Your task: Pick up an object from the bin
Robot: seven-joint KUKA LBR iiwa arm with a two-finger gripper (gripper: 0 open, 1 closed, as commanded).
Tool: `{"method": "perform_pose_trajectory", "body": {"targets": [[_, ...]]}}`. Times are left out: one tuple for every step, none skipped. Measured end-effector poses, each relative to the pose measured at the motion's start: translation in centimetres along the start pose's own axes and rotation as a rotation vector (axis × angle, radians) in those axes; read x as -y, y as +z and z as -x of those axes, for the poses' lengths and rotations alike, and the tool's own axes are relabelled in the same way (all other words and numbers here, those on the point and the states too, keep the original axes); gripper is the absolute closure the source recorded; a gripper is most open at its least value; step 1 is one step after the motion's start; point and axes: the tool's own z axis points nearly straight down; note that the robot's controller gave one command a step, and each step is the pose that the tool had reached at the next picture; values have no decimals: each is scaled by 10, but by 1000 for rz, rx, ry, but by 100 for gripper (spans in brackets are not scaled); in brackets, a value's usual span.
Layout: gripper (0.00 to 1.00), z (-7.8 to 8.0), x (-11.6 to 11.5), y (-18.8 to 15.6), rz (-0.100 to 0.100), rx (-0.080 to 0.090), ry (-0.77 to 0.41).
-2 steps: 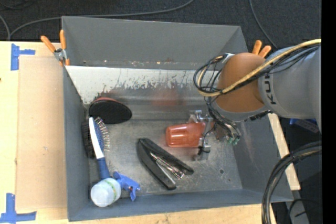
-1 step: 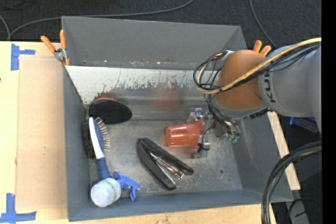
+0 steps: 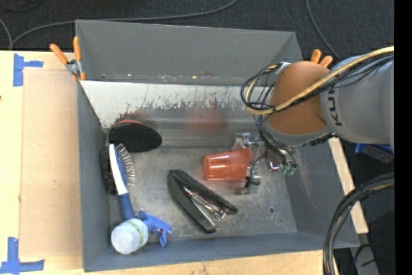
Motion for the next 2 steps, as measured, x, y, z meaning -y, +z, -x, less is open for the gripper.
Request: {"method": "perform_pose_trajectory", "body": {"targets": [[0, 0, -8, 5, 2, -1, 25], [0, 4, -9, 6, 2, -1, 25]]}}
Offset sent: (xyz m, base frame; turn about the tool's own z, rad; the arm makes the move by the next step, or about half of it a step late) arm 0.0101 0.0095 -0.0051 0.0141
